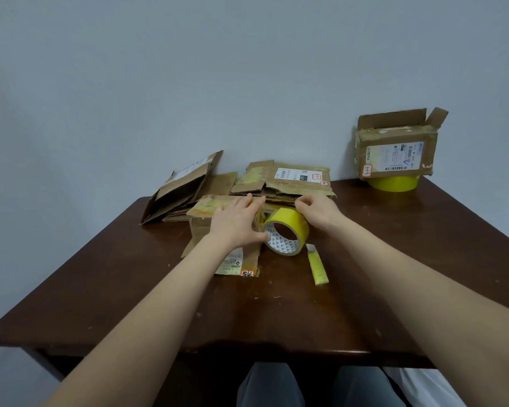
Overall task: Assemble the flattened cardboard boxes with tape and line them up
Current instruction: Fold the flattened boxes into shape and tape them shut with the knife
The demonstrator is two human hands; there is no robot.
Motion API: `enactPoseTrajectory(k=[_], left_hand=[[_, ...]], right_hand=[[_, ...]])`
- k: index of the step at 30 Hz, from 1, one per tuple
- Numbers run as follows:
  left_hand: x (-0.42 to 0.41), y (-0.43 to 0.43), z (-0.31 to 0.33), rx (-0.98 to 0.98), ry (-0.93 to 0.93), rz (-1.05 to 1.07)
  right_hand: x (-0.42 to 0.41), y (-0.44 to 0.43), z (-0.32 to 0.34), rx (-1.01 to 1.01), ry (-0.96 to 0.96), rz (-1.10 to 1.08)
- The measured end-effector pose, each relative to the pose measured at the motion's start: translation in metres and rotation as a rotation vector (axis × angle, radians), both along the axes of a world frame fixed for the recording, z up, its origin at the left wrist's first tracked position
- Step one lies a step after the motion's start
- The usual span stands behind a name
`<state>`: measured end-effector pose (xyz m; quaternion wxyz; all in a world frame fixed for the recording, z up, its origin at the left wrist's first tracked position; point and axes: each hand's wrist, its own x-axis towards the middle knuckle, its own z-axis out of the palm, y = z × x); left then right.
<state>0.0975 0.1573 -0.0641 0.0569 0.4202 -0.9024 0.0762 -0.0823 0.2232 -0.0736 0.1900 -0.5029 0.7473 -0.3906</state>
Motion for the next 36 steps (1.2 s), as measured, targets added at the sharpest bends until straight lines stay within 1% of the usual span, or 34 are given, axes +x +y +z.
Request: enactPoseTrajectory(k=[3, 6, 8, 10, 13, 15, 17, 18, 21, 23, 25, 27, 28, 29, 31, 33, 34, 35, 36], left_hand=[[-0.006, 0.006, 0.004, -0.003, -0.001, 0.001], [-0.010, 0.015, 0.005, 0.016, 0.054, 0.013], [-0.010, 0.021, 0.004, 0.003, 0.112, 0.028], [-0.010, 0.027, 0.004, -0.011, 0.166, 0.039], [-0.006, 0.032, 0.004, -0.017, 0.235, 0.039], [-0.003, 0.034, 0.005, -0.010, 0.263, 0.032], [-0.001, 0.036, 0.008, -0.018, 0.321, 0.020], [0.000, 0.037, 0.010, -0.031, 0.372, 0.010], [0.000, 0.042, 0.021, -0.067, 0.605, -0.021], [-0.006, 0.047, 0.030, -0.033, 0.708, -0.041], [-0.017, 0.049, 0.038, 0.071, 0.746, -0.046], [-0.027, 0.054, 0.043, 0.275, 0.812, -0.036], [-0.030, 0.055, 0.045, 0.351, 0.837, -0.029], [-0.032, 0.055, 0.045, 0.381, 0.836, -0.022], [-0.032, 0.052, 0.044, 0.366, 0.804, -0.004], [-0.030, 0.047, 0.042, 0.333, 0.818, 0.032], [-0.029, 0.045, 0.041, 0.311, 0.835, 0.049], [-0.027, 0.042, 0.042, 0.275, 0.851, 0.068], [-0.025, 0.040, 0.042, 0.226, 0.858, 0.090]], right_hand=[[-0.010, 0.018, 0.005, 0.086, 0.124, -0.090], [-0.008, 0.040, 0.004, 0.305, 0.207, -0.035], [0.000, 0.051, -0.001, 0.414, 0.273, -0.010], [0.008, 0.057, -0.008, 0.475, 0.283, -0.019], [0.017, 0.058, -0.019, 0.500, 0.288, -0.033], [0.018, 0.060, -0.023, 0.495, 0.207, -0.052], [0.015, 0.063, -0.025, 0.448, 0.131, -0.103], [0.013, 0.065, -0.023, 0.391, 0.118, -0.144], [0.008, 0.063, -0.006, 0.117, 0.084, -0.259], [0.013, 0.058, 0.012, -0.066, 0.057, -0.231], [0.024, 0.053, 0.027, -0.187, 0.070, -0.142], [0.036, 0.048, 0.036, -0.244, 0.085, -0.056], [0.040, 0.046, 0.038, -0.260, 0.089, -0.033], [0.043, 0.042, 0.038, -0.271, 0.080, -0.015], [0.044, 0.037, 0.036, -0.284, -0.007, 0.040], [0.043, 0.033, 0.034, -0.293, -0.117, 0.093], [0.042, 0.031, 0.034, -0.293, -0.142, 0.093], [0.039, 0.027, 0.034, -0.289, -0.126, 0.063], [0.034, 0.023, 0.032, -0.270, -0.066, 0.004]])
